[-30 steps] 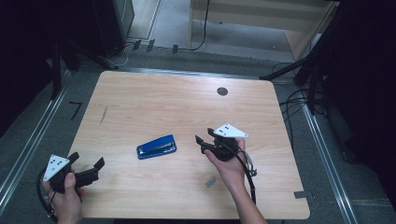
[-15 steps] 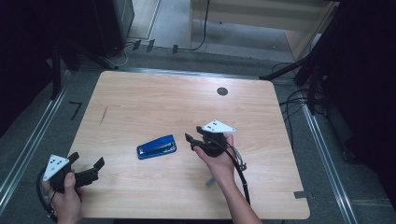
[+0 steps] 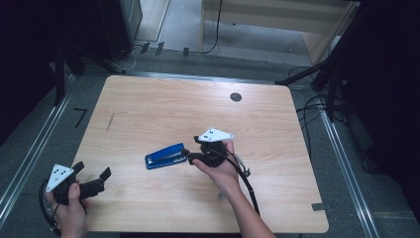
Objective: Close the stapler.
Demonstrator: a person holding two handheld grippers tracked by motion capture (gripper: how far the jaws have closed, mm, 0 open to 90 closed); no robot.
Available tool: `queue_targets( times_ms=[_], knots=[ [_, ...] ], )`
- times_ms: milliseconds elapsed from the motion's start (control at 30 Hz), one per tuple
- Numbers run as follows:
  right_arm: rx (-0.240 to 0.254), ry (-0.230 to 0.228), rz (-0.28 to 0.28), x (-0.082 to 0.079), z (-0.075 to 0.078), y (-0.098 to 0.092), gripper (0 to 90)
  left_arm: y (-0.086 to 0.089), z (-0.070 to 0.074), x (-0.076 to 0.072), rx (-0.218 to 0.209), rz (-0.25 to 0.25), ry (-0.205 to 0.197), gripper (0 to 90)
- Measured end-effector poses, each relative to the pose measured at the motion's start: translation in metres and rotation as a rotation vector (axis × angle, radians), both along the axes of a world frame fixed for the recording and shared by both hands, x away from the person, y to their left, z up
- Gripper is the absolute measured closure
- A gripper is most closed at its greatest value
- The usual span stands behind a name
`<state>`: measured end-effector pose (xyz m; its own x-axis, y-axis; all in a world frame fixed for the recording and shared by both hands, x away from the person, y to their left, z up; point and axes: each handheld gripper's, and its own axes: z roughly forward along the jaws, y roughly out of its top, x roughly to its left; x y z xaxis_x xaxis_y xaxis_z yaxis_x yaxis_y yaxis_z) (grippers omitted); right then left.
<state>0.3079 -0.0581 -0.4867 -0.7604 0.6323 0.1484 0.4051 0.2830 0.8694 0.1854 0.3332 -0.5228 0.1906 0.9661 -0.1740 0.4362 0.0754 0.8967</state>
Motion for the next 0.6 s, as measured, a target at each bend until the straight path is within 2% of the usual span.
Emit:
queue_targets(
  times_ms=[233,500,567,600],
  knots=[
    [0.003,0.01,0.046,0.005,-0.004,0.008,35.5,-0.001,0.0,0.001,0.007,-0.001,0.001,0.0],
    [-0.052,0.011,0.114,0.012,-0.009,0.022,35.6,0.0,0.0,0.0,0.005,-0.005,0.001,0.0],
    [-0.059,0.013,0.13,0.014,-0.009,0.023,36.3,0.0,0.0,0.0,0.003,-0.006,0.0,0.0],
    [-0.048,0.007,0.135,0.015,-0.008,0.022,41.2,0.0,0.0,0.0,0.002,-0.006,0.0,0.0]
  ],
)
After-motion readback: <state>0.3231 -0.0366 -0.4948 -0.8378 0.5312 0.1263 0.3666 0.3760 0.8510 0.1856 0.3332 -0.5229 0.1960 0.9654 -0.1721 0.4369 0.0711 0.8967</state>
